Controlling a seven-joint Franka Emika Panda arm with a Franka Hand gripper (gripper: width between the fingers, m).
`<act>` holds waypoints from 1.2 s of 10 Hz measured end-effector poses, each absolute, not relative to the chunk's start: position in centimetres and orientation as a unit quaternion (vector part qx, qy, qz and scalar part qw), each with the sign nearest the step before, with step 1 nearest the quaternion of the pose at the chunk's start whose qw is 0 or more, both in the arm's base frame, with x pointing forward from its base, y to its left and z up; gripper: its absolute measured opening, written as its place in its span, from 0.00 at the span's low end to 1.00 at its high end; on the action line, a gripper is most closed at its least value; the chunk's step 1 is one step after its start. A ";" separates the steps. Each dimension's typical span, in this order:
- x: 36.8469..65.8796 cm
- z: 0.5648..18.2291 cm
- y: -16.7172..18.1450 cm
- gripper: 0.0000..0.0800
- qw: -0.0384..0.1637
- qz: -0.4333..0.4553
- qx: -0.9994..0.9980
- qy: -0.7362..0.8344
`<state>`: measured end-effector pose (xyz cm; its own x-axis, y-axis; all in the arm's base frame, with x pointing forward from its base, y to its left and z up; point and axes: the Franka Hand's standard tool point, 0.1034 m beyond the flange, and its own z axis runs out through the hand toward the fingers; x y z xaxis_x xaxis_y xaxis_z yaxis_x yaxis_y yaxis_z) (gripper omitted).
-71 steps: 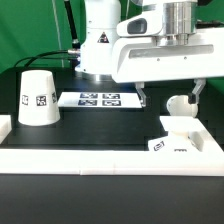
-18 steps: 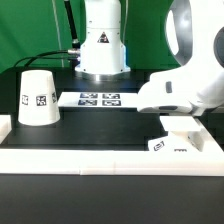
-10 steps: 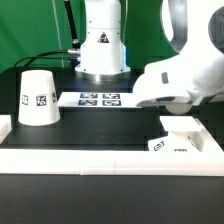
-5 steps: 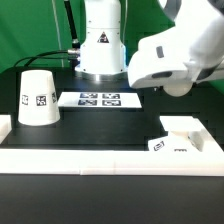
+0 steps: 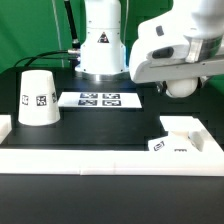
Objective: Assemble lamp
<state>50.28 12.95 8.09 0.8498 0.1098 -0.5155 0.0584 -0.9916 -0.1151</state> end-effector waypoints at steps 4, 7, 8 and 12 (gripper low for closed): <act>53.1 10.3 11.7 0.72 0.056 0.125 -0.988 -0.070; 54.8 11.6 11.3 0.72 0.054 0.042 -0.995 -0.069; 55.6 11.8 11.2 0.72 0.053 0.014 -0.996 -0.064; 56.1 12.0 11.2 0.72 0.049 -0.058 -0.995 -0.063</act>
Offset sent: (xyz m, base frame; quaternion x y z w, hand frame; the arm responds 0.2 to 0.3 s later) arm 0.0062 -0.0132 0.0212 -0.0095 0.1919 -0.0593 0.9796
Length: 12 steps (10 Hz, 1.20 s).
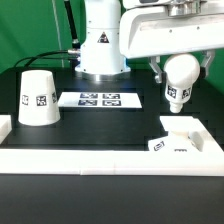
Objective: Assemble lamp
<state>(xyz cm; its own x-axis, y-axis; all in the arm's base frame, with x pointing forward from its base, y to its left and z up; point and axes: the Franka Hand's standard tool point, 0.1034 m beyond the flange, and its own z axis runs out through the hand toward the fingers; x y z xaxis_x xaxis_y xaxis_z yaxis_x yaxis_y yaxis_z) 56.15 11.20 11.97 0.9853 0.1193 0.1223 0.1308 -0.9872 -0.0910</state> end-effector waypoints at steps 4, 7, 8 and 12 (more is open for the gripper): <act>56.9 11.3 10.7 0.72 0.038 -0.088 -0.986 -0.136; 58.4 13.2 11.0 0.72 0.043 -0.068 -0.988 -0.134; 58.9 14.0 11.1 0.72 0.045 -0.062 -0.988 -0.132; 60.8 16.3 11.3 0.72 0.048 -0.068 -0.989 -0.122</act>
Offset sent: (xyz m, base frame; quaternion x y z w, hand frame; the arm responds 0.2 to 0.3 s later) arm 0.0226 -0.0033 0.0142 0.0106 0.0051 -0.0925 0.9956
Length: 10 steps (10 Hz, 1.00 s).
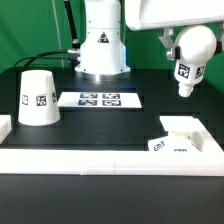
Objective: Assemble lamp
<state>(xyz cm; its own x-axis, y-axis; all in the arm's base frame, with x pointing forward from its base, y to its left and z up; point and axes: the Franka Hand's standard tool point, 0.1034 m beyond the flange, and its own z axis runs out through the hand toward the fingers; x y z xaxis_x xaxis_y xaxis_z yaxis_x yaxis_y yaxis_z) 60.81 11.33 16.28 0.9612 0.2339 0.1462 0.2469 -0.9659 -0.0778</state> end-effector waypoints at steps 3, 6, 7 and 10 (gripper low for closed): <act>61.0 15.1 10.7 0.72 0.038 -0.117 -0.982 -0.142; 61.6 14.4 10.1 0.72 0.032 -0.144 -0.978 -0.150; 61.4 13.9 10.1 0.72 0.032 -0.139 -0.978 -0.150; 61.5 13.8 10.4 0.72 0.032 -0.151 -0.977 -0.149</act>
Offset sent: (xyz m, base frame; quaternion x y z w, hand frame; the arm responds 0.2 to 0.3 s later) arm 0.0152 -0.0065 0.0073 -0.0036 0.0725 -0.0443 0.9964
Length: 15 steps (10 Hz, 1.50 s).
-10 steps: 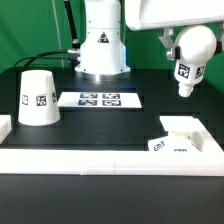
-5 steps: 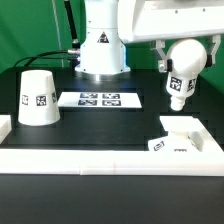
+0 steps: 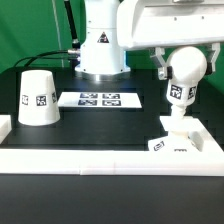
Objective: Assemble lamp
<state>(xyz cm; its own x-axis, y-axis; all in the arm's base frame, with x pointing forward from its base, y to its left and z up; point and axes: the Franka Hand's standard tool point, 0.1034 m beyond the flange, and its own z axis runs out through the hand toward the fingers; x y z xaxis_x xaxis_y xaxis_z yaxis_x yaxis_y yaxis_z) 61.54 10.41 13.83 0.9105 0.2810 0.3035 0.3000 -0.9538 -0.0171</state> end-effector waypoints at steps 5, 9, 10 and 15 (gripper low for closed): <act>62.0 13.6 10.3 0.72 0.031 -0.152 -0.976 -0.150; 62.6 13.4 10.3 0.72 0.031 -0.157 -0.976 -0.149; 62.8 13.4 10.4 0.72 0.030 -0.166 -0.974 -0.149; 63.4 13.5 10.6 0.72 0.029 -0.179 -0.972 -0.148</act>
Offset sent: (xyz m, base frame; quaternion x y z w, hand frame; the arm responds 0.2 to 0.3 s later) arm 0.0106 0.0004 -0.0027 0.0033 0.0083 -0.0104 0.9999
